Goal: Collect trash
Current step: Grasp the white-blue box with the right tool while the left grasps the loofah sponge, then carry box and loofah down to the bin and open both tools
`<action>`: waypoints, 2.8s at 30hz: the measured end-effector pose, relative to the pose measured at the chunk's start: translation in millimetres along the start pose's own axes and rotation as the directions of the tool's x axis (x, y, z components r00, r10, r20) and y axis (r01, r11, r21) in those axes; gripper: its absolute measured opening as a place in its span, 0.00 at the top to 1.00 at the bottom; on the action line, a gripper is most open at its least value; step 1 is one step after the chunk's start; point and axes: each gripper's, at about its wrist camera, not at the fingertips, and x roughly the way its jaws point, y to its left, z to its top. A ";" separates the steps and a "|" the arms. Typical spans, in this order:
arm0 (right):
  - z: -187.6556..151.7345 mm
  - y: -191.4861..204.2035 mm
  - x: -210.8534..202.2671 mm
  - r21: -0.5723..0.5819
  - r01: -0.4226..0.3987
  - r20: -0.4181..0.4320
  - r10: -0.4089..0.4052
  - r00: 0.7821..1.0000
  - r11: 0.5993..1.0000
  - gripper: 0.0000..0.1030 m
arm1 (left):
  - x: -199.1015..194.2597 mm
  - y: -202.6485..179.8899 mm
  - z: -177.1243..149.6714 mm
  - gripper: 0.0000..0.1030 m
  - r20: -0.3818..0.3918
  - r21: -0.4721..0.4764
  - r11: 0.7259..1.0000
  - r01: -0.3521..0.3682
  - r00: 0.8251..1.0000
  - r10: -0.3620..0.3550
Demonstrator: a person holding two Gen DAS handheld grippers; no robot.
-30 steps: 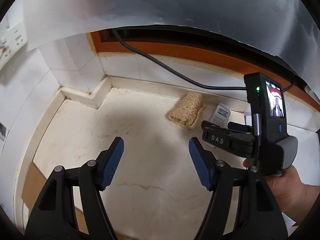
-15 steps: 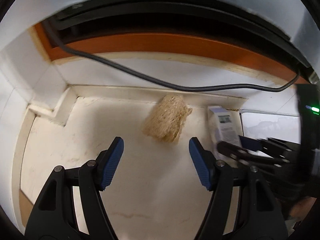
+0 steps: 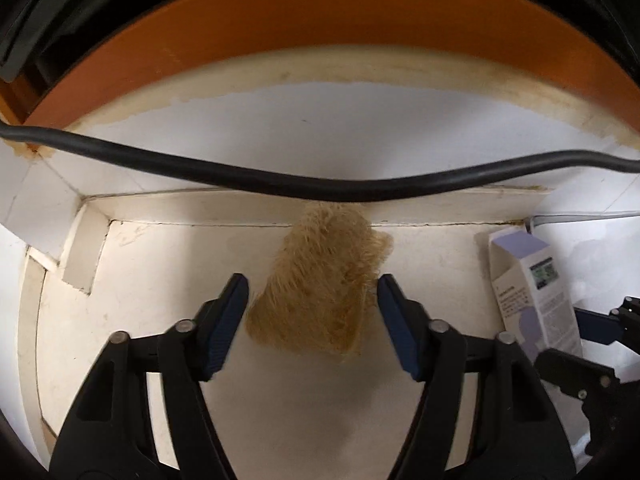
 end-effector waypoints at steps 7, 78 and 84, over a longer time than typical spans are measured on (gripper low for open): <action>-5.3 -1.1 5.0 -0.019 -0.009 -0.004 0.009 1.000 1.000 0.61 | -7.7 1.4 -6.3 0.69 0.067 -0.056 0.998 -0.011 0.998 0.015; -559.4 -188.8 -15.3 -0.490 -0.172 -0.364 -0.022 0.931 0.854 0.62 | -64.9 -307.7 -591.8 0.72 -0.305 -0.512 0.847 -0.140 0.952 -0.027; -595.2 -223.3 88.1 -0.456 -0.127 -0.399 -0.075 0.914 0.881 0.61 | 44.0 -291.2 -641.7 0.71 -0.374 -0.551 0.821 -0.150 0.924 -0.083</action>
